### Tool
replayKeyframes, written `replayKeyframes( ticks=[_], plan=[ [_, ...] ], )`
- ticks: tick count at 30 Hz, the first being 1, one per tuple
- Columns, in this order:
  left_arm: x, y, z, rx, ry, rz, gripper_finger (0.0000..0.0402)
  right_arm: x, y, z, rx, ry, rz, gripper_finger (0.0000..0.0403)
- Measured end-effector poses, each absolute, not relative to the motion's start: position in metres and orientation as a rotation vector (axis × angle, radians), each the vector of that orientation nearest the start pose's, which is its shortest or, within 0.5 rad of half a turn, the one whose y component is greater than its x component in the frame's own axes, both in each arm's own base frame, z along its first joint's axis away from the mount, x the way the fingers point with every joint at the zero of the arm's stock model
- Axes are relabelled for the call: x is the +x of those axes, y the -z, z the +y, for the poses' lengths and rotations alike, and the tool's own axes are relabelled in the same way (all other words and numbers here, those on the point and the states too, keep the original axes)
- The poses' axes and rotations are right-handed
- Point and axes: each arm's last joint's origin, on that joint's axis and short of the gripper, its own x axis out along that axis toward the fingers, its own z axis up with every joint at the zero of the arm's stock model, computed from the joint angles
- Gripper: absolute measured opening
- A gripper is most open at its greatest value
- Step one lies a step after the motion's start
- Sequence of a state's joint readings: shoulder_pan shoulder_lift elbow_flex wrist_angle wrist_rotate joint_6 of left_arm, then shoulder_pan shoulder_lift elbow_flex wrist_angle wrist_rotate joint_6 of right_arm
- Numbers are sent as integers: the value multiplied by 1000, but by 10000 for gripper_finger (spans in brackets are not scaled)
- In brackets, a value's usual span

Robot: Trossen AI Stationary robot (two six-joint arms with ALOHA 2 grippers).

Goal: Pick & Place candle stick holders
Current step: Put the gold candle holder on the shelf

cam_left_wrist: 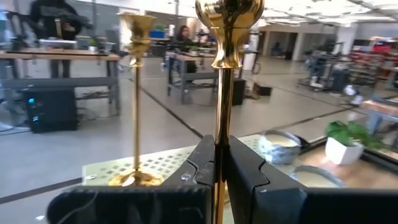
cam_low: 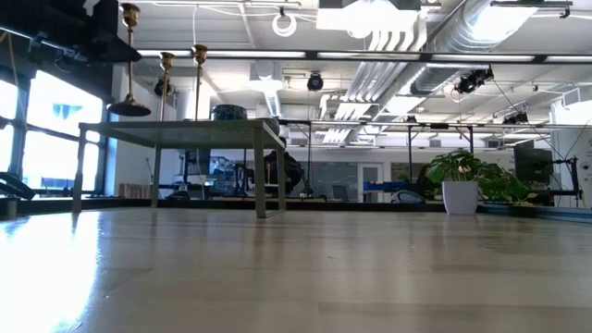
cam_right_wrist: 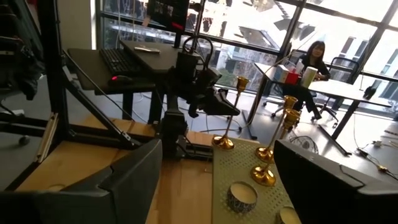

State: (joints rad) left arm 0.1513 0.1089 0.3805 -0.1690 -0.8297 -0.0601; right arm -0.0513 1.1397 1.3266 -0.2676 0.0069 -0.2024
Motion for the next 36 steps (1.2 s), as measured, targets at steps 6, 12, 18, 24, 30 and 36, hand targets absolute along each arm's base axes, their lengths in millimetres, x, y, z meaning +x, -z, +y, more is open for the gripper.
replayKeyframes(
  ticks=[6, 12, 18, 24, 30, 36],
  plan=[
    [59, -264, 31, -94, -1017, -125, 9, 235, -440, -12, -200, 42, 85, 303],
    [59, -263, 32, -110, -1044, -131, 9, 235, -440, -12, -200, 43, 85, 303],
    [57, -263, 33, -84, -1116, -115, 9, 235, -440, -12, -204, 38, 84, 303],
    [59, -262, 34, -57, -1146, -85, 21, 235, -439, -12, -198, 34, 91, 303],
    [74, -249, 36, -32, -1152, -30, 33, 235, -439, -12, -199, 34, 90, 303],
    [77, -249, 41, -26, -1221, -66, 24, 235, -439, -12, -198, 34, 92, 303]
  ],
)
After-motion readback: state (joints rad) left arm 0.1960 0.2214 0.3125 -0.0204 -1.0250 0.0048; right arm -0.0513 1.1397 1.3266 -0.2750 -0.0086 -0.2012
